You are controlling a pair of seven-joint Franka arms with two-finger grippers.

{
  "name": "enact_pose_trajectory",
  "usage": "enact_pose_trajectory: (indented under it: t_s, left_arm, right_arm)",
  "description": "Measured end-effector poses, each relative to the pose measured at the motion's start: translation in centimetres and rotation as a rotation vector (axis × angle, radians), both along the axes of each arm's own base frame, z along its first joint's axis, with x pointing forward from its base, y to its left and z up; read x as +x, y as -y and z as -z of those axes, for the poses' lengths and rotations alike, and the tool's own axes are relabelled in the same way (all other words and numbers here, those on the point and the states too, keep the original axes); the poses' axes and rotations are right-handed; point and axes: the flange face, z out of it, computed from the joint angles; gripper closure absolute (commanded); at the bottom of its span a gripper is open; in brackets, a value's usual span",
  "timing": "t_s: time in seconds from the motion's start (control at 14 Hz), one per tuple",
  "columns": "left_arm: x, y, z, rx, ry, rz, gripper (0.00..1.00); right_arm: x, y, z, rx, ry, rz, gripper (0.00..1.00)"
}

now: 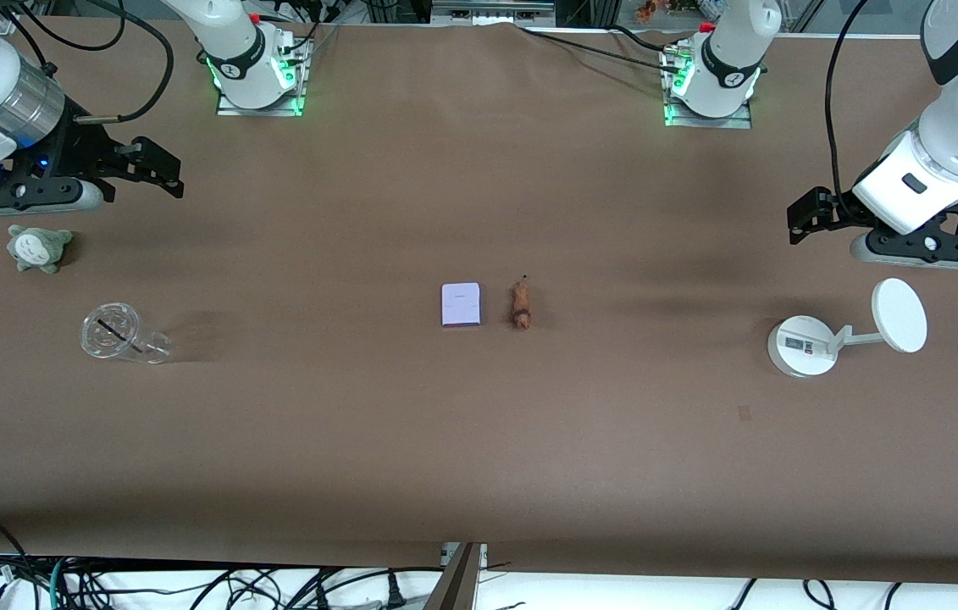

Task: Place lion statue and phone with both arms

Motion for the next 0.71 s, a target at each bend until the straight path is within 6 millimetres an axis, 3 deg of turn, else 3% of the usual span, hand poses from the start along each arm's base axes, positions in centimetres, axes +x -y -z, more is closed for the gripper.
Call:
enact_pose_trajectory:
  t_s: [0.71]
  left_arm:
    - [-0.36, -0.41, 0.82, 0.007, -0.058, -0.007, 0.0]
  right_arm:
    - [0.04, 0.31, 0.02, -0.005, -0.001, 0.004, 0.0]
